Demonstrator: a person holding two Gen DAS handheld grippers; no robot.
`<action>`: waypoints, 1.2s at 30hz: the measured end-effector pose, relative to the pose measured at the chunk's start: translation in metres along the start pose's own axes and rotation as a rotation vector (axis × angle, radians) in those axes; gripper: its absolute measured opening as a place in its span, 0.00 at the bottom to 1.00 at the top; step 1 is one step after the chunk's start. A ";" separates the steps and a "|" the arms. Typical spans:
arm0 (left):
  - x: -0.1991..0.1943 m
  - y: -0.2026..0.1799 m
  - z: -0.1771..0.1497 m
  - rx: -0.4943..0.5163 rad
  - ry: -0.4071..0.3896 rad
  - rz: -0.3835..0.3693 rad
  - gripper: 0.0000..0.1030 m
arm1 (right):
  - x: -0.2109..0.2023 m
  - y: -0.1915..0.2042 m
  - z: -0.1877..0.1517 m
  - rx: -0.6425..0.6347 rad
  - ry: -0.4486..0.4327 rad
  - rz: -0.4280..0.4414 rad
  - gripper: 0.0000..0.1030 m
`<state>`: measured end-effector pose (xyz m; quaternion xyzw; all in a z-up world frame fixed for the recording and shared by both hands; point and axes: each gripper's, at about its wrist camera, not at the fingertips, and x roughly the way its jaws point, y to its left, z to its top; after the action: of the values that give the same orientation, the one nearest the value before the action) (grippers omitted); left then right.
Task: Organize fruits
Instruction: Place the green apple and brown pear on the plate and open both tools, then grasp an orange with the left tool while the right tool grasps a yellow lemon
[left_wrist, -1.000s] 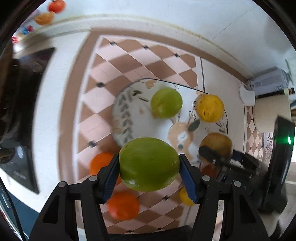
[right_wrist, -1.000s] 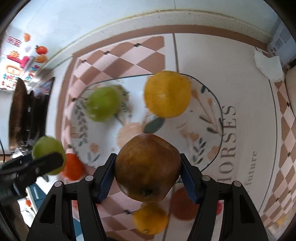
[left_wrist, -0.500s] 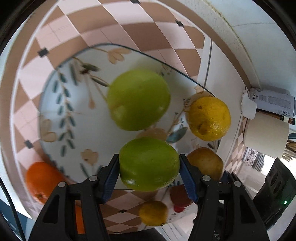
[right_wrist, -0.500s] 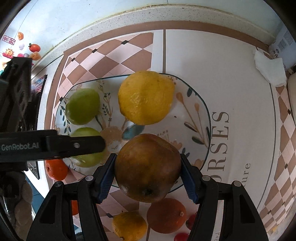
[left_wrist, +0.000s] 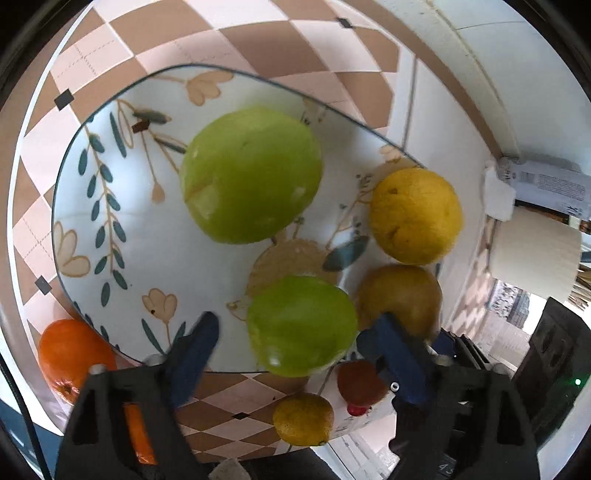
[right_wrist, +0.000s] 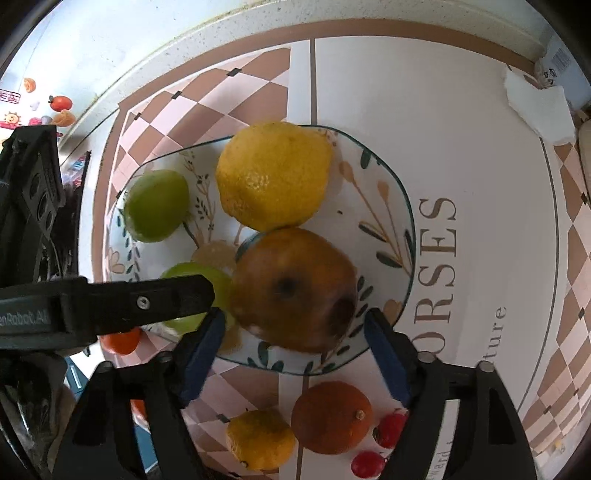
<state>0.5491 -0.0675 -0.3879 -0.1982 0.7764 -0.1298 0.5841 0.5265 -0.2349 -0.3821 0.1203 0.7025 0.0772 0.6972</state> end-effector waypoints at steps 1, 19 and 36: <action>-0.002 -0.001 -0.001 0.004 -0.001 -0.002 0.87 | -0.002 0.000 -0.002 0.003 -0.001 -0.002 0.83; -0.089 -0.010 -0.098 0.259 -0.388 0.373 0.87 | -0.091 0.023 -0.074 0.024 -0.165 -0.157 0.90; -0.162 -0.017 -0.204 0.352 -0.585 0.379 0.87 | -0.180 0.068 -0.152 -0.001 -0.341 -0.151 0.90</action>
<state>0.3954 -0.0146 -0.1835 0.0231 0.5659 -0.0888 0.8193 0.3788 -0.2104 -0.1883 0.0783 0.5813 0.0033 0.8099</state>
